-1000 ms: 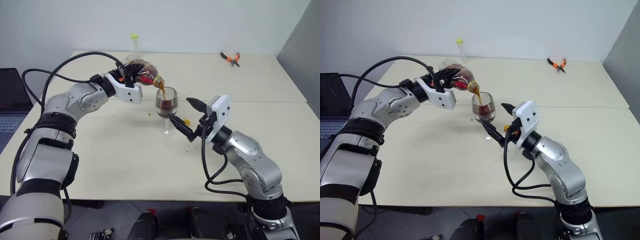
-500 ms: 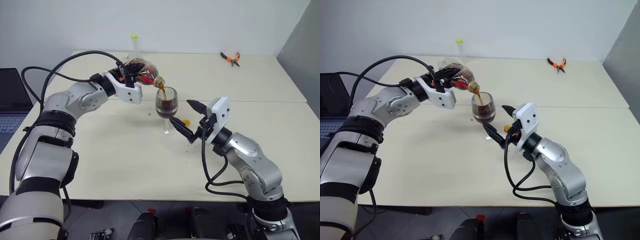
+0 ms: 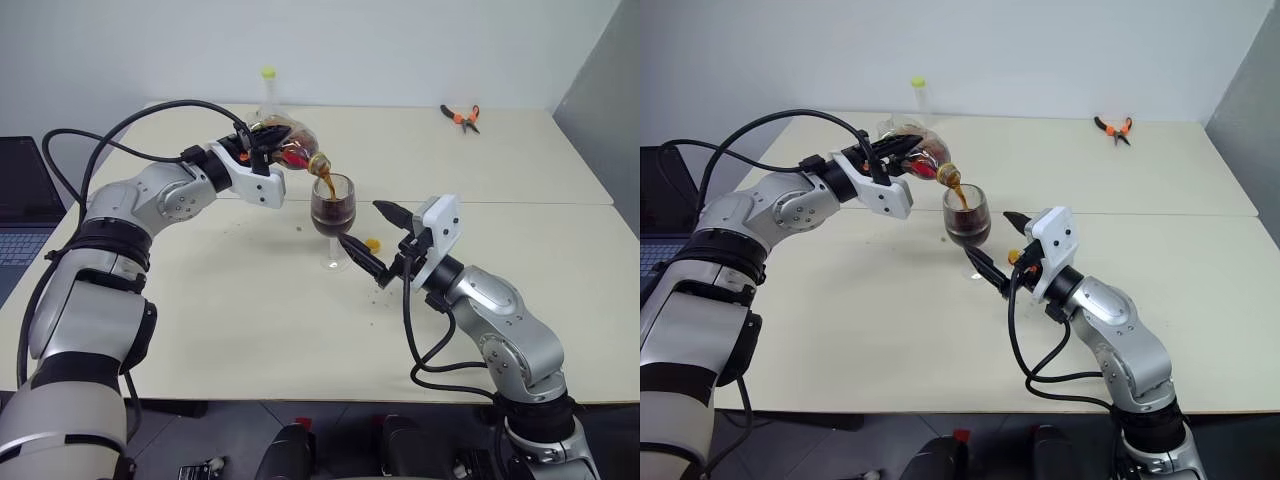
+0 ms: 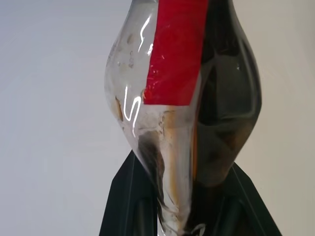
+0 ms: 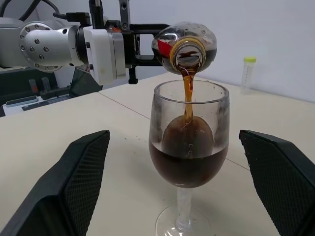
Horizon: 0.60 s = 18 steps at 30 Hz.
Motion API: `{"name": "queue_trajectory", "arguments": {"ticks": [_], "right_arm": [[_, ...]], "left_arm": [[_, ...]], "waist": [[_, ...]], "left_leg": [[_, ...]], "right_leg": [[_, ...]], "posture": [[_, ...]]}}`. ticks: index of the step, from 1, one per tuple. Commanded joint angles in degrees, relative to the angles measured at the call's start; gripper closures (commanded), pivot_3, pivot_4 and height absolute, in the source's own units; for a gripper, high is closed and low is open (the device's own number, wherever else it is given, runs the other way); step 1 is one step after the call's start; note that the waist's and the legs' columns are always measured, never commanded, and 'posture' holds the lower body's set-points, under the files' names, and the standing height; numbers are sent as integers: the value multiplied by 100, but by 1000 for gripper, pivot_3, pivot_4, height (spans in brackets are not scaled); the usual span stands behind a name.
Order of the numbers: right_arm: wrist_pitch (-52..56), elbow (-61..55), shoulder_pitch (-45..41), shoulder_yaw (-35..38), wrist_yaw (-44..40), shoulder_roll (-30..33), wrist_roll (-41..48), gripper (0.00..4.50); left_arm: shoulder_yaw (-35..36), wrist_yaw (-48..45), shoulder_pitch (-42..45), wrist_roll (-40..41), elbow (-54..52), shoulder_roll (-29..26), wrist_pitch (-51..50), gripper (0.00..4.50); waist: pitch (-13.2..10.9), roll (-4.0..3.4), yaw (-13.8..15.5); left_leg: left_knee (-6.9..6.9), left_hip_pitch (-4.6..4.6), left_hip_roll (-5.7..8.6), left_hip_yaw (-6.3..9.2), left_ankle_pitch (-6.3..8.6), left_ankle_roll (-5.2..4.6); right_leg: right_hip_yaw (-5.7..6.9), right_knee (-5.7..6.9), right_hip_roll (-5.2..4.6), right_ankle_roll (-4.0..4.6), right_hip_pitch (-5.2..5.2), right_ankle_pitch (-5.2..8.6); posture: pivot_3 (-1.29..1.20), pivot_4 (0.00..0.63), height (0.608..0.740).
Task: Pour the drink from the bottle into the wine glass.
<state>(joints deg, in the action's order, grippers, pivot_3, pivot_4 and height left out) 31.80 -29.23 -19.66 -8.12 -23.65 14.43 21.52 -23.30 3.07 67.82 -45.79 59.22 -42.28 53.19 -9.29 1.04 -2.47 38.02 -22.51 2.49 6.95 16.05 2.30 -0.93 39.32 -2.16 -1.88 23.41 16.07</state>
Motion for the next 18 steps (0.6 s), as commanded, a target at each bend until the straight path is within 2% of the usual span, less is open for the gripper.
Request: {"name": "queue_trajectory", "arguments": {"ticks": [1, 18], "right_arm": [[-81, -297, -29, 6, -10, -6, 40, 0], [-107, -321, -7, -26, -17, 10, 21, 0]], "left_arm": [[29, 113, 243, 67, -8, -104, 40, 3837], [204, -525, 61, 843, -47, 270, 51, 3837]], "waist": [[0, 0, 0], [0, 0, -40]], "left_leg": [[1, 0, 0, 0, 0, 0], [6, -2, -1, -2, 0, -1]], "right_leg": [[0, 4, 0, 0, 2, 0], [-1, 23, 1, -1, 12, 1]], "posture": [[0, 150, 740], [0, 150, 740]]}}
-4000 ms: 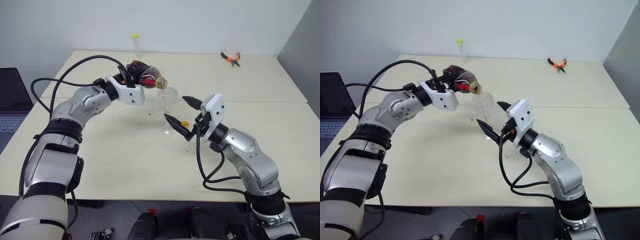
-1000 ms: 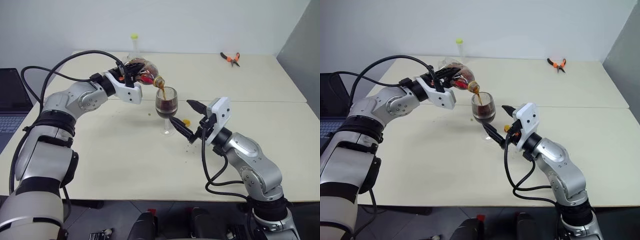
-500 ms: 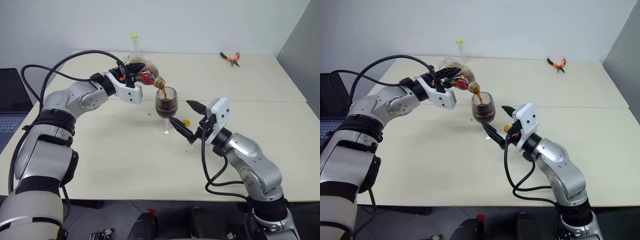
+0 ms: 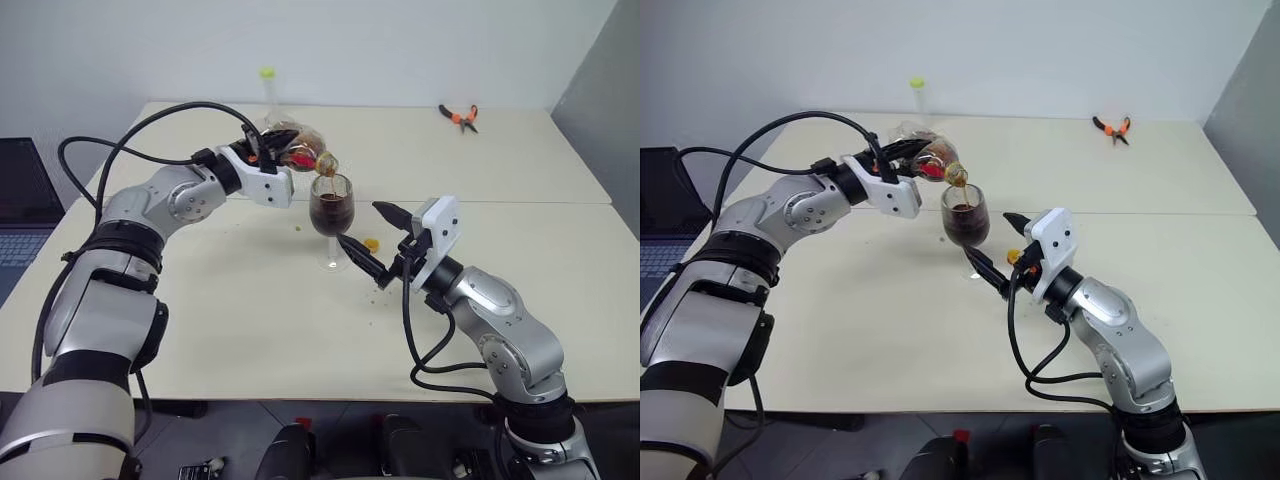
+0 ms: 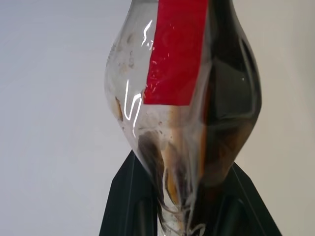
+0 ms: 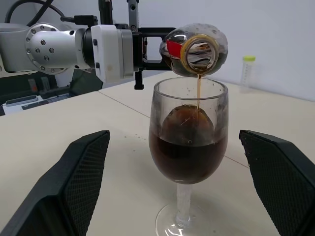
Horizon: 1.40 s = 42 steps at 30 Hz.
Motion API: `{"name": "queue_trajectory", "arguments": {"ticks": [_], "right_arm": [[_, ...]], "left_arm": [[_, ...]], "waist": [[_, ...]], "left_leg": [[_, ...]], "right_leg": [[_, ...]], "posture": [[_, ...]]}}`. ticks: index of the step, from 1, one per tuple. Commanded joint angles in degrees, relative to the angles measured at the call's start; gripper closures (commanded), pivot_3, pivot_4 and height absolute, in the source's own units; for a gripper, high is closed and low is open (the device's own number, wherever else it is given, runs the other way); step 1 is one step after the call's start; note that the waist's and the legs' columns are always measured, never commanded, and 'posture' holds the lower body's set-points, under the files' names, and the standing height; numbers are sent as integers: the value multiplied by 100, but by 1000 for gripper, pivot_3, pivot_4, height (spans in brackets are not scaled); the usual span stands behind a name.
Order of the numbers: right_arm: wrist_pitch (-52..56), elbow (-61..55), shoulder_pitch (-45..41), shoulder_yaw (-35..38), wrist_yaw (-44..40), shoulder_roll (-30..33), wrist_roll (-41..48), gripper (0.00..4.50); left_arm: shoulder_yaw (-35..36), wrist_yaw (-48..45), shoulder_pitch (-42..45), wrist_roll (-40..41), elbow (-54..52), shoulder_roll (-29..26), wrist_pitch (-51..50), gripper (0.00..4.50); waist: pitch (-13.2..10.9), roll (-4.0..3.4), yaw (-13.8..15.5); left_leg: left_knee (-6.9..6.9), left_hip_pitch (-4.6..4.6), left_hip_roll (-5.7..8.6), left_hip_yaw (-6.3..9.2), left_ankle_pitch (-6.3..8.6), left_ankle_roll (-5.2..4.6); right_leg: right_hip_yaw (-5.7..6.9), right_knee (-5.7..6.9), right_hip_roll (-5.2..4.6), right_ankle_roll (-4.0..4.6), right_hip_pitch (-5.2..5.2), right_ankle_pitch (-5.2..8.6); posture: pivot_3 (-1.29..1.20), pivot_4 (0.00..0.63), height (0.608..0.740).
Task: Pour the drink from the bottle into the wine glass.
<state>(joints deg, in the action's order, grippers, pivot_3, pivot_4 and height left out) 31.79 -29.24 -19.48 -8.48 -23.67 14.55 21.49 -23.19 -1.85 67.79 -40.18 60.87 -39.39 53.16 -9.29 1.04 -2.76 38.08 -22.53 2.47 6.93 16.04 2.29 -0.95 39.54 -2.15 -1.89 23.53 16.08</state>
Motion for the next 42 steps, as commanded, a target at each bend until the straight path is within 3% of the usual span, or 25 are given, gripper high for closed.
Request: {"name": "queue_trajectory", "arguments": {"ticks": [1, 5, 11, 18, 25, 32, 42], "right_arm": [[-110, -320, -22, 8, -15, -2, 25, 0], [-131, -324, -13, -5, -24, -1, 23, 0], [-328, -383, 1, -100, -177, 76, -29, 0], [-367, -622, -30, -142, -414, 208, 87, 0], [76, -822, -197, -124, -639, 453, 433, 0], [737, -870, -427, 1, -555, 498, 939, 0], [837, -796, -543, 0, -782, 760, 1075, 0]], "left_arm": [[210, -74, 46, 333, -224, -5, 49, 3837], [301, -245, -26, 589, -277, 27, 5, 3837], [845, -923, -380, 1618, -490, 189, -390, 3837], [1965, -1851, -1544, 3498, -1666, 625, -2004, 3853], [2961, -1583, -2920, 4648, -2835, 1185, -3786, 3855], [3577, -1298, -3502, 5130, -2842, 1621, -4202, 3855], [3833, -1314, -3401, 5198, -2146, 1826, -3938, 3855]], "waist": [[0, 0, -14], [0, 0, -22], [0, 0, -31], [2, -1, -54], [3, -2, -50], [9, 7, -20], [12, 10, 73]], "left_leg": [[0, 0, 0, 0, 0, 0], [0, 0, 0, 0, 0, 0], [0, 0, -5, 2, 0, 0], [3, 0, -19, 9, 0, 1], [4, 3, -25, 13, -1, 1], [7, 0, -24, 17, -1, 2], [7, 1, -19, 14, -1, 2]], "right_leg": [[0, 0, 0, 0, 0, 0], [0, 0, 0, 0, 0, 0], [-1, 1, -1, 0, 2, 0], [0, 5, -3, 0, 1, 0], [-3, 7, -6, 1, 0, 0], [1, 4, -10, 1, -1, 0], [0, -2, -14, 1, -6, 0]], "posture": [[0, 150, 740], [0, 150, 740], [0, 150, 740], [0, 150, 740], [0, 150, 740], [0, 150, 740], [0, 150, 740]]}}
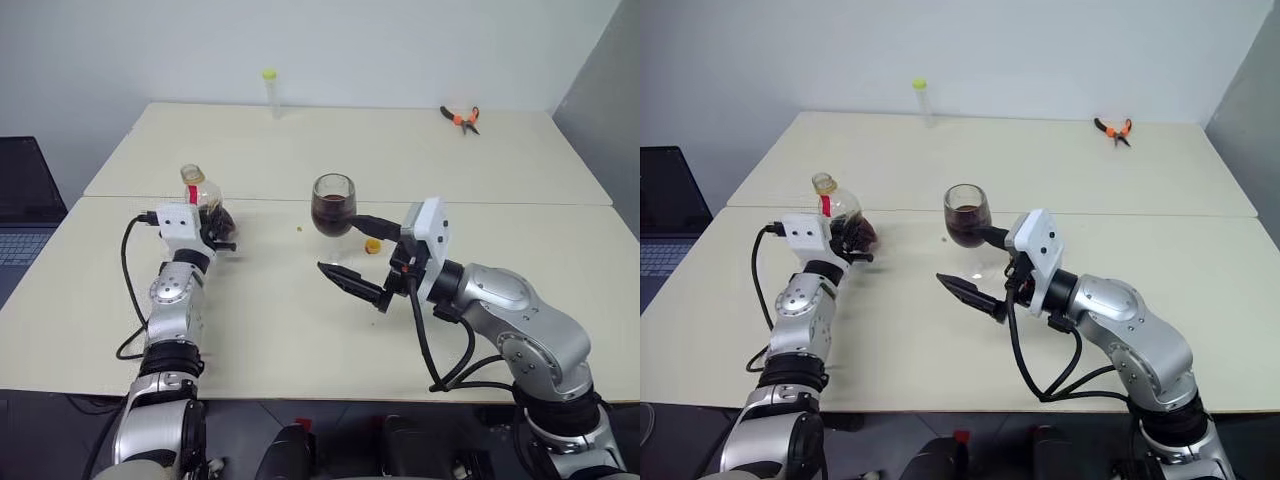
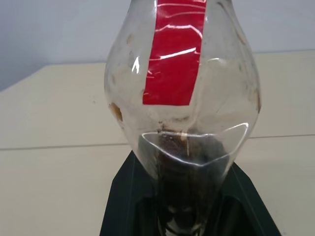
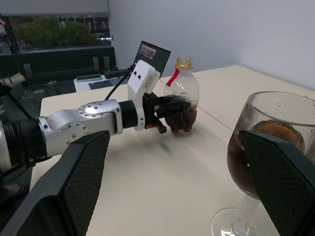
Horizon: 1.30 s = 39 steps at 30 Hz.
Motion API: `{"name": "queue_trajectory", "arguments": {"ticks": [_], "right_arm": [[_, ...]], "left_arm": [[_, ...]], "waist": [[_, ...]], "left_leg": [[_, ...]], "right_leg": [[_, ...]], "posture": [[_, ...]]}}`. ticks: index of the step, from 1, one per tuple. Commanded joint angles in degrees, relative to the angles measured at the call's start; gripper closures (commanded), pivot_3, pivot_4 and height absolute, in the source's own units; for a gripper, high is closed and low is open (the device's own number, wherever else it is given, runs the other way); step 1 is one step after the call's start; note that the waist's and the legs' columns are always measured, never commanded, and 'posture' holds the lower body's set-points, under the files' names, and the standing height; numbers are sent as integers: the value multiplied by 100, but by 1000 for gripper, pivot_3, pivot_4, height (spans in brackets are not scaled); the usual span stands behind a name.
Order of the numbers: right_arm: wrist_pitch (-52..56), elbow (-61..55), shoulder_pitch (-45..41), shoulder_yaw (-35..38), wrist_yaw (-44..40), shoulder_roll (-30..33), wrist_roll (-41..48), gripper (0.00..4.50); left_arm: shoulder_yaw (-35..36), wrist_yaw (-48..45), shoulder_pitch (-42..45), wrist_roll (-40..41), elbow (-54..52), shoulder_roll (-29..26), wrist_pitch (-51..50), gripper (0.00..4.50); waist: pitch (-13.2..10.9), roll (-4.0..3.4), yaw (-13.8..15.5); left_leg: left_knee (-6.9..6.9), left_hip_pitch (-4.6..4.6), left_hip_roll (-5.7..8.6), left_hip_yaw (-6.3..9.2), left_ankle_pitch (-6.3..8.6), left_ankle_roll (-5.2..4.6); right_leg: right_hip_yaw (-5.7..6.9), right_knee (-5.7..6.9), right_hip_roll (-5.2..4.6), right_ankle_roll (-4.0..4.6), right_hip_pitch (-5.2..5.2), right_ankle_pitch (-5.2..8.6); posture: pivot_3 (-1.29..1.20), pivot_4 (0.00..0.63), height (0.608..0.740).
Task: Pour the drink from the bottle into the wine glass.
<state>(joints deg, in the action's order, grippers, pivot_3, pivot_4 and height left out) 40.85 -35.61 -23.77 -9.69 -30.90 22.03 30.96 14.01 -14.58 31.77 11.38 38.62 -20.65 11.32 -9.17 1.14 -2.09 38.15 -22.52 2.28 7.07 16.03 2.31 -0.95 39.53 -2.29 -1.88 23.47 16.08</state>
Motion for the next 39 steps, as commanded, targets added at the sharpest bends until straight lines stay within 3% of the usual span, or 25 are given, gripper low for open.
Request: {"name": "queue_trajectory", "arguments": {"ticks": [1, 3, 10, 14, 15, 19, 22, 25, 29, 34, 39], "right_arm": [[-74, -164, -106, 111, -58, 8, 121, 0], [-85, -175, -87, 94, -57, 3, 103, 0], [-91, -189, -36, 65, -78, 29, 79, 0], [-116, -238, 79, 121, -69, 97, 47, 0], [-134, -254, 126, 151, -58, 117, 36, 0], [-422, -218, 505, 335, 27, 174, -127, 0], [-1153, 251, 1025, 356, 289, 125, -787, 0], [-2108, 954, 1459, 513, 783, -298, -1319, 0], [-3426, 1935, 1837, 799, 1367, -791, -1985, 0], [-4155, 3030, 1885, 1142, 1862, -1343, -2103, 0], [-4622, 3614, 1874, 1247, 1896, -1313, -2323, 0]], "left_arm": [[128, -95, 240, 71, 170, -46, 285, 3855], [172, -185, 318, 141, 328, -29, 336, 3855], [250, -398, 296, 252, 453, 12, 442, 1460], [229, -266, -234, 236, -456, 17, 159, 168], [210, -205, -427, 211, -826, 1, 8, 36], [152, 207, -1365, 75, -2670, -25, -929, 36], [189, 640, -2082, -139, -3967, 57, -1486, 36], [166, 981, -2645, -315, -4686, 230, -1861, 36], [40, 1038, -3019, -403, -5000, 443, -1877, 36], [-48, 928, -2845, -363, -4775, 492, -1839, 36], [-80, 818, -2738, -425, -4566, 483, -1642, 36]], "waist": [[0, 1, 9], [1, 1, 10], [1, 1, 10], [1, 1, -3], [1, 1, -8], [2, 2, 3], [5, 5, 30], [9, 4, 46], [9, 1, 47], [10, 2, 45], [10, 1, 43]], "left_leg": [[0, 0, -1, 0, 0, 0], [0, 1, 0, 0, 0, 0], [-1, 1, -1, -1, 0, 0], [-2, 1, -1, -1, 0, 0], [-3, 2, -4, -1, 0, 0], [-7, 3, -4, 1, 0, 0], [-7, 6, -5, 0, 1, -1], [-10, 21, -3, -4, 1, -1], [-22, 48, -4, -21, 3, -5], [-27, 56, -10, -38, 3, -5], [-28, 65, -12, -68, 3, -4]], "right_leg": [[0, 0, 0, 0, 0, 0], [1, 1, 0, 0, 0, 0], [0, 0, 0, 0, 0, 0], [-2, -2, 0, 0, 0, 0], [-6, -2, -2, 0, 0, 0], [-4, -6, -22, 0, -1, 0], [-5, -10, -23, 0, -8, 0], [-7, -16, -24, 0, -25, 0], [-19, -14, -21, -1, -36, 1], [-30, -12, 6, 0, -36, 1], [-55, -9, 8, 0, -34, 1]], "posture": [[0, 150, 740], [0, 150, 740], [0, 150, 740], [0, 150, 740], [0, 150, 740], [0, 150, 740], [0, 150, 740], [0, 150, 740], [0, 150, 740], [0, 150, 740], [0, 150, 740]]}}
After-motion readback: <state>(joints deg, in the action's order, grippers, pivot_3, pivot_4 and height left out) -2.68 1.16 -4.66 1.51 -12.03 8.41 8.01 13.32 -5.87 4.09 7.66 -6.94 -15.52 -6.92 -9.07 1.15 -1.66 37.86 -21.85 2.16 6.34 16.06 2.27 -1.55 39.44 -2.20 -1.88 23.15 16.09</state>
